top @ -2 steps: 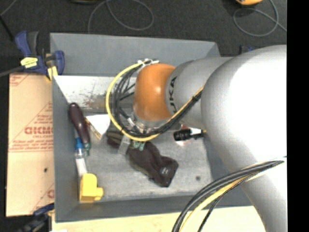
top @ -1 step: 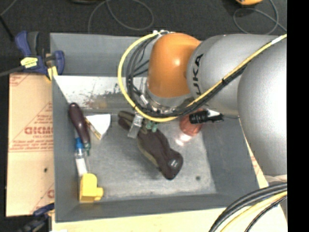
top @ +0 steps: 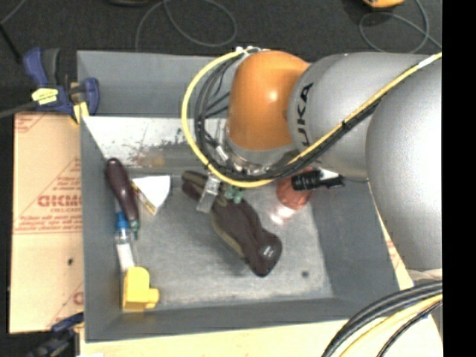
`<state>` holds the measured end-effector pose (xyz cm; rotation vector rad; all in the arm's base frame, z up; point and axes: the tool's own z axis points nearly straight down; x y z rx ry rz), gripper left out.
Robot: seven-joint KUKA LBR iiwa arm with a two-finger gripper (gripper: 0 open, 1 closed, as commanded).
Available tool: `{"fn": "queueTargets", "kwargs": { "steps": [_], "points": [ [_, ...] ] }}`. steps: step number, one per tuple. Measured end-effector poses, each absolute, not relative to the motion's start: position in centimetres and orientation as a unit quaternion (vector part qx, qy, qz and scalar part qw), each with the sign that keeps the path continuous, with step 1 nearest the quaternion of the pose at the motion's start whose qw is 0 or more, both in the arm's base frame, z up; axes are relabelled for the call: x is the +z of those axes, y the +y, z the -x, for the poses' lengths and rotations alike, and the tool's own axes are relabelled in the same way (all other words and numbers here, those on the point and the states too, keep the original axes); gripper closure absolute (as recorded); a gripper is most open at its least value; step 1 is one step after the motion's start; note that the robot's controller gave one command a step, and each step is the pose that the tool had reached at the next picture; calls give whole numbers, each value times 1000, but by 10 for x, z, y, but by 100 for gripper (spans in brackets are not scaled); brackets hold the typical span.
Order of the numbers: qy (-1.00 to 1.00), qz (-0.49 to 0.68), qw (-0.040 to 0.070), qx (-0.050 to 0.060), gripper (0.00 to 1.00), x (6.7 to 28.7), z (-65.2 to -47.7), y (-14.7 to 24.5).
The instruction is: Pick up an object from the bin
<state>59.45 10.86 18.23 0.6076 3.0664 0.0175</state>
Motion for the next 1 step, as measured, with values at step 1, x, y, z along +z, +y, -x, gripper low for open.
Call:
{"fn": "queueTargets", "kwargs": {
  "steps": [1],
  "points": [
    [982, -191, 4, 5, 100, 225, -591, 109]
  ]
}}
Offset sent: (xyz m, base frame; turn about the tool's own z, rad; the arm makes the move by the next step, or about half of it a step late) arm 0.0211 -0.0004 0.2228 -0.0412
